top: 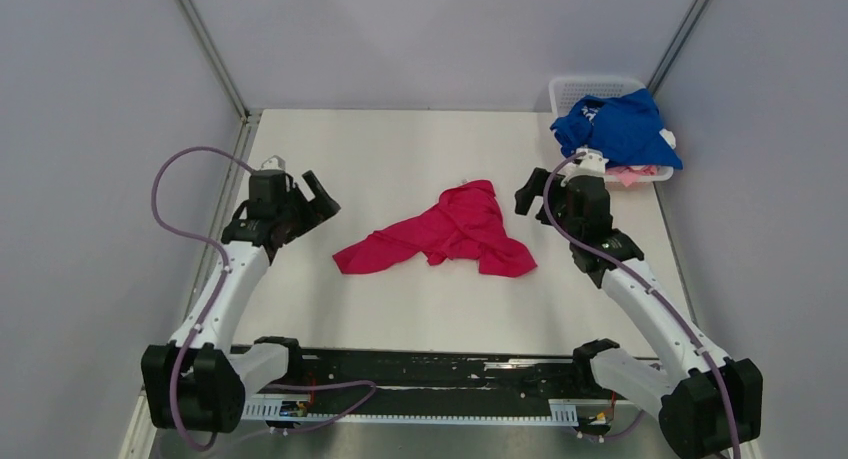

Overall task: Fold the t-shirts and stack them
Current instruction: Move the tshirt to the center of the board, then flatten out the tshirt

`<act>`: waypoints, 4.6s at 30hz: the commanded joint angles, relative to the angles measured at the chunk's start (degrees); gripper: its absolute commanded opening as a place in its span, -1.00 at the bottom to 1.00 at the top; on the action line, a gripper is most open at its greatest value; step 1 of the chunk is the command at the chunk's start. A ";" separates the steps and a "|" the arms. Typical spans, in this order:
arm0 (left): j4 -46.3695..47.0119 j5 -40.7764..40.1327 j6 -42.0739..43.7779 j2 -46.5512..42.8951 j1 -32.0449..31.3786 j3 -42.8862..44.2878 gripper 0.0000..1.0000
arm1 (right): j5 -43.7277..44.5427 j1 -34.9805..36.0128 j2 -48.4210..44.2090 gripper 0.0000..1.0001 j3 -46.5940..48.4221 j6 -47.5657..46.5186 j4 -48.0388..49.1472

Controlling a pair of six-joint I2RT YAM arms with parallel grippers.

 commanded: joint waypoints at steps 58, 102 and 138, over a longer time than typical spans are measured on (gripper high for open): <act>2.40 -18.47 6.12 2.32 -17.69 17.05 -1.00 | 5.49 1.10 -5.70 -1.00 9.96 6.95 -4.60; -13.11 -39.09 -6.25 14.74 -11.11 11.86 0.99 | 9.76 -1.67 14.65 0.99 21.47 8.72 -14.01; 3.35 -8.04 0.61 35.43 -8.12 10.90 0.91 | 7.37 -4.00 34.57 0.96 19.34 4.61 -7.38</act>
